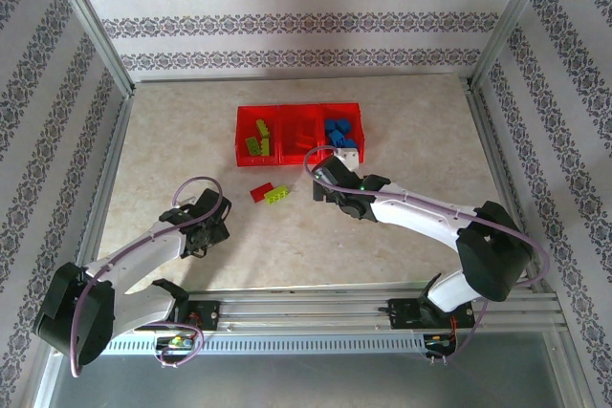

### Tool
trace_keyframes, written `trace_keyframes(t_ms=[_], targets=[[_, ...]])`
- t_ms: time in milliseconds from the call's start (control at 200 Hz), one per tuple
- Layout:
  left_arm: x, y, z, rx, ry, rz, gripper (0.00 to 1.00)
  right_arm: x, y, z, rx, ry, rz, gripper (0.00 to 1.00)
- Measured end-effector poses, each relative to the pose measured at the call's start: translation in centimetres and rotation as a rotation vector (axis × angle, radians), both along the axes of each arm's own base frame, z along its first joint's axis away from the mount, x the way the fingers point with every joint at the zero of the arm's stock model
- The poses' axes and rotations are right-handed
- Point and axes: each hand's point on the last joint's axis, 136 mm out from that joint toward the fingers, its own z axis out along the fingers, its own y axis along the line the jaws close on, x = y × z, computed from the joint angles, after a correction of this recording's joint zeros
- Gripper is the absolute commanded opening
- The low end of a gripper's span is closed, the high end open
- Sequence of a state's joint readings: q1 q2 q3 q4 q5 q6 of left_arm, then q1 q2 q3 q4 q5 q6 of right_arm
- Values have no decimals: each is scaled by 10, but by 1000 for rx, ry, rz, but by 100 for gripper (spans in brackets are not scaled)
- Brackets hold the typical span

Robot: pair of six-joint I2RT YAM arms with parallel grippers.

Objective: Sort the legos into containers by color
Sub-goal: Pick up the lego from the bottom-left of the table.

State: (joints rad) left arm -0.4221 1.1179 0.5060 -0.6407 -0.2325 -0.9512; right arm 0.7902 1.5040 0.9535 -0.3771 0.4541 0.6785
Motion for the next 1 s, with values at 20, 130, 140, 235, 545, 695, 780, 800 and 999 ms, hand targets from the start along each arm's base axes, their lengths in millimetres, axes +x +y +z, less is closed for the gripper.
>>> trace_keyframes(t_ms=[20,130,140,235,545,695,780,800,999], targets=[[0,0,0,0,2,0,79,0,0,0,0,0,0,98],[-1,0,-2,4,12,0,76,0,0,0,0,0,0,98],[-1,0,-2,5,12,0,76,0,0,0,0,0,0,98],[-2,0,-4,4,19,-1,73,0,0,0,0,0,0,98],[-3,-2,-5,-11,28,0,57,0,0,0,-1,1,0,98],[-5,-2,-7,-17,36,-1,53,0,0,0,-1,1,0,98],[-5,-3,-7,-22,38,-3,53,-1,-1,-1,-4,3,0,98],[-5,-3,-7,-23,40,-3,53,-1,-1,-1,-5,5,0,98],[-7,-4,-10,-26,54,-5,52,-1,-1,-1,-6,5,-1,98]])
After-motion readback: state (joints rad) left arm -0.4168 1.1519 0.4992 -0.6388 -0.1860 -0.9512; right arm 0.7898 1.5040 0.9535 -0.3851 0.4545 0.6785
